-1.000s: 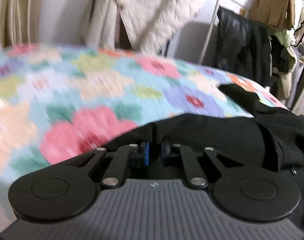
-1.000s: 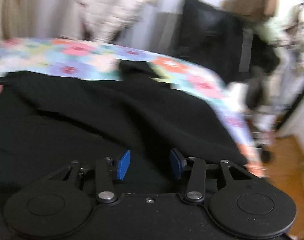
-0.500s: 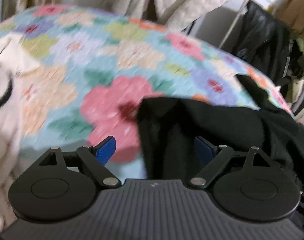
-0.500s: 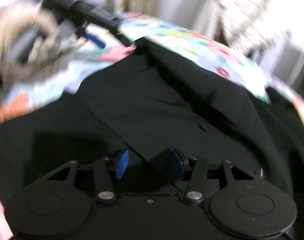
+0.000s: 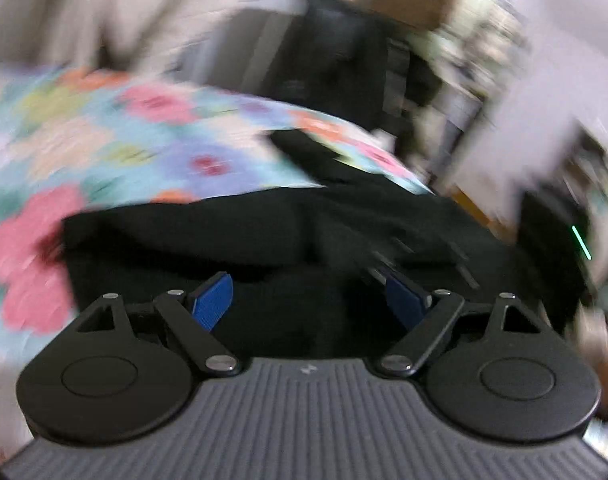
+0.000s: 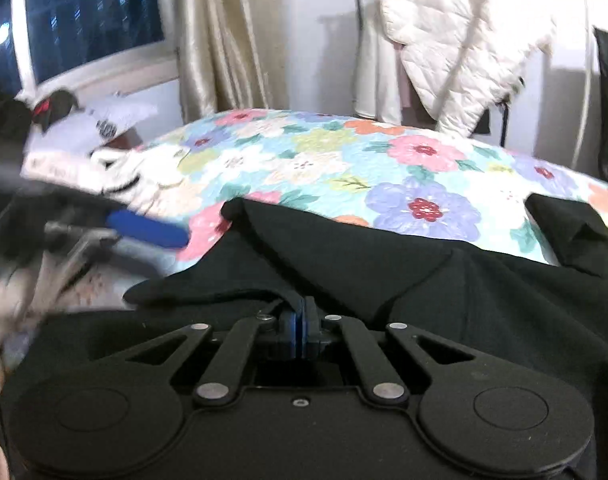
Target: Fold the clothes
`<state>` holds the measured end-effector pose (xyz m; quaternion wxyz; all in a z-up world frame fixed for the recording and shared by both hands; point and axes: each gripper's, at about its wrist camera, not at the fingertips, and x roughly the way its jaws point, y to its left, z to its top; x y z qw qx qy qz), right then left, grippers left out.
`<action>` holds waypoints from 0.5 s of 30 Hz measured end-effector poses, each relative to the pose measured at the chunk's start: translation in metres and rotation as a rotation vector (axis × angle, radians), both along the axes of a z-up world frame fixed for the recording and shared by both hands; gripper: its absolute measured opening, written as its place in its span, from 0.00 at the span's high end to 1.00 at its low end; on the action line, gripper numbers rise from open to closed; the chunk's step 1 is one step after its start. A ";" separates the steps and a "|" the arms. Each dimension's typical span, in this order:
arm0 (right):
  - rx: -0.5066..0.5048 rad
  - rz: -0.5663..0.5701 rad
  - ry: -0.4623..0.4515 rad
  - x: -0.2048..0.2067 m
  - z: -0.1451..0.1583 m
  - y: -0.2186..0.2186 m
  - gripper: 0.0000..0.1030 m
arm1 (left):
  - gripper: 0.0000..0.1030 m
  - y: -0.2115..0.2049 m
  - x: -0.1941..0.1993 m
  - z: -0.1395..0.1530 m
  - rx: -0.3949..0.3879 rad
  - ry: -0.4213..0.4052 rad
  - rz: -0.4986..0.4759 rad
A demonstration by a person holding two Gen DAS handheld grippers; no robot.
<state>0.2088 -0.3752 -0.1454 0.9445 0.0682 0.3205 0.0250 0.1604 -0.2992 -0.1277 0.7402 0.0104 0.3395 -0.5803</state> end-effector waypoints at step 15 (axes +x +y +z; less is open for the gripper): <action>0.099 -0.043 0.009 -0.010 -0.007 -0.037 0.98 | 0.01 -0.035 0.002 -0.088 0.459 -0.070 0.143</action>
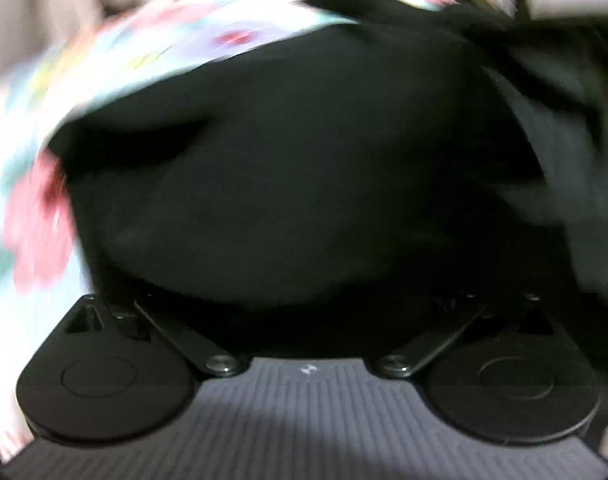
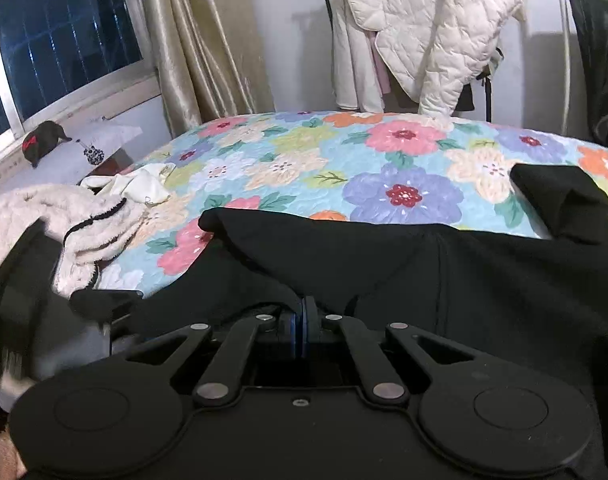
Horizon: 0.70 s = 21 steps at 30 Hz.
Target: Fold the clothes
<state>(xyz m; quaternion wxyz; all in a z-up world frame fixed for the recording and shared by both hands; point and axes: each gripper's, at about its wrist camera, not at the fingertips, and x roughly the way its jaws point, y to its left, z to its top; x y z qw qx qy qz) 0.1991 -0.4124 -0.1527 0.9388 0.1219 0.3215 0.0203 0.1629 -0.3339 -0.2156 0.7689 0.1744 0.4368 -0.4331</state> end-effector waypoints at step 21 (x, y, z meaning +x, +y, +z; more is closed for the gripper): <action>0.047 -0.106 -0.015 -0.044 -0.021 -0.032 0.96 | 0.03 0.064 0.045 0.030 -0.092 -0.024 0.314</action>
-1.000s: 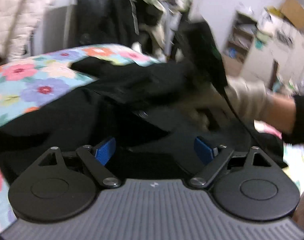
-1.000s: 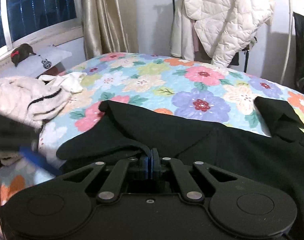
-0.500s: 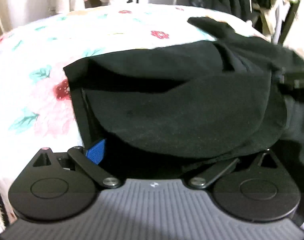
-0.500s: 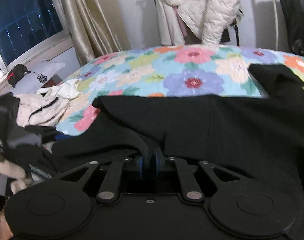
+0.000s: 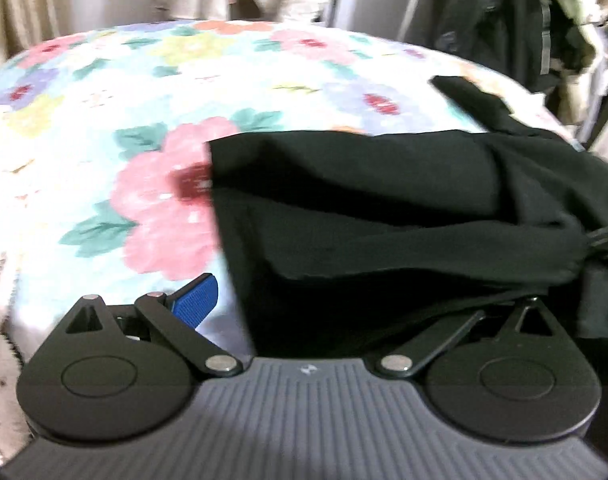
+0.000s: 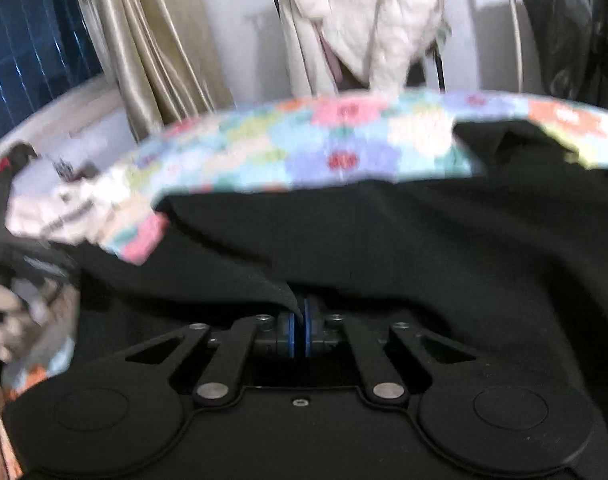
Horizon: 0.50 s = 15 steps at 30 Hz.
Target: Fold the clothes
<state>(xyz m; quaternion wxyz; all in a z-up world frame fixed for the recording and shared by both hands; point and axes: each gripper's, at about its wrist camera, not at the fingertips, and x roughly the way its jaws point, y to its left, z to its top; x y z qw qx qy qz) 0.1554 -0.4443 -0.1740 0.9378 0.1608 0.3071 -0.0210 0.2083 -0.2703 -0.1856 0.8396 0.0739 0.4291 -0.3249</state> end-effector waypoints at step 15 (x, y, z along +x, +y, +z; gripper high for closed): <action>0.013 0.028 0.183 -0.048 -0.042 0.053 0.96 | 0.03 0.011 0.010 0.025 -0.207 -0.035 0.135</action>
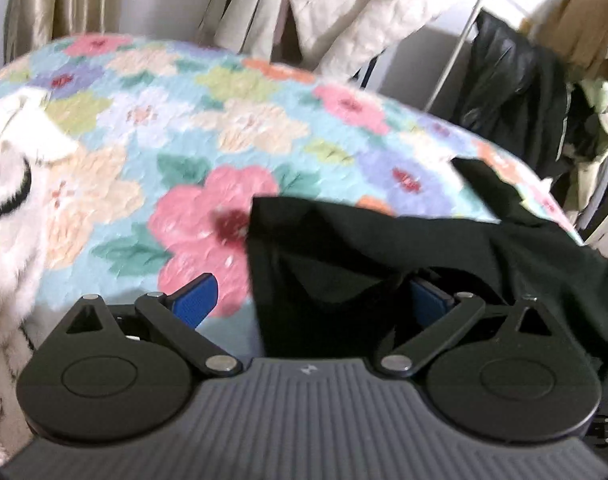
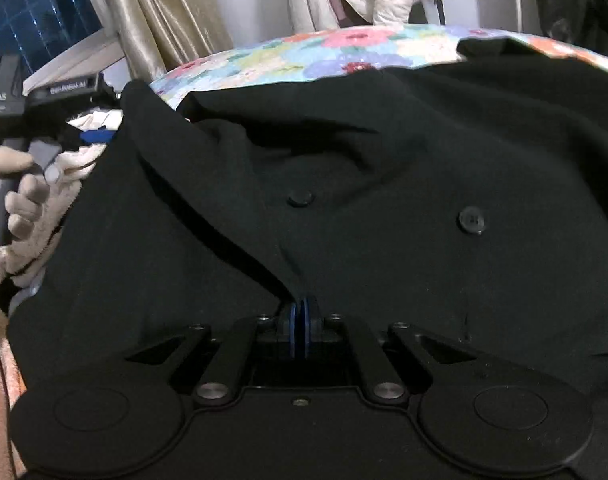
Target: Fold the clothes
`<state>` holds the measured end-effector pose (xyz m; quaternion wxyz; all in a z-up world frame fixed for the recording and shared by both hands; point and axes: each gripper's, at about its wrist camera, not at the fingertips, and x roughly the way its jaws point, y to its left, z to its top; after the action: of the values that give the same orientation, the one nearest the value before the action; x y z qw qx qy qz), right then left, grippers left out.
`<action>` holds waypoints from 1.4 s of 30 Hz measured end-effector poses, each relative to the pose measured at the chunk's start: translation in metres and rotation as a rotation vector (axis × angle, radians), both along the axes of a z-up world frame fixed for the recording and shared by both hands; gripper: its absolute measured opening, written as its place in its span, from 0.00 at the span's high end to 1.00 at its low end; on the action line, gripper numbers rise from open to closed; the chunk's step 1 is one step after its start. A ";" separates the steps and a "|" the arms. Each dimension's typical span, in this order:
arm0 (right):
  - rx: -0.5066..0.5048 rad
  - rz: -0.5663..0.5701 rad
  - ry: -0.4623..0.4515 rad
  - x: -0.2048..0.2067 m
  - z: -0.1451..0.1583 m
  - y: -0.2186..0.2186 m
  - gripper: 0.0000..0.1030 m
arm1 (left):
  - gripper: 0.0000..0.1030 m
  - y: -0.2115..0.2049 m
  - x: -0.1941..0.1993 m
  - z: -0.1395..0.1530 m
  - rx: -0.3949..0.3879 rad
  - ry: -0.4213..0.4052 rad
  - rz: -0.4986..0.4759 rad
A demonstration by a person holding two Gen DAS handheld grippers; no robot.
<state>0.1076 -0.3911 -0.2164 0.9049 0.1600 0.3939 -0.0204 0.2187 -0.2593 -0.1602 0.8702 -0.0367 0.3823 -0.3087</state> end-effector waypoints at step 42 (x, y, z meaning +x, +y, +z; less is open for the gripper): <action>-0.011 -0.027 -0.157 -0.045 0.069 0.056 0.62 | 0.02 -0.042 -0.014 -0.032 0.248 -0.054 -0.137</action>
<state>0.0627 -0.3348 -0.1474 0.9334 0.1613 0.3196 -0.0222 0.2044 -0.3008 -0.1919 0.8550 0.1056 0.3955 -0.3184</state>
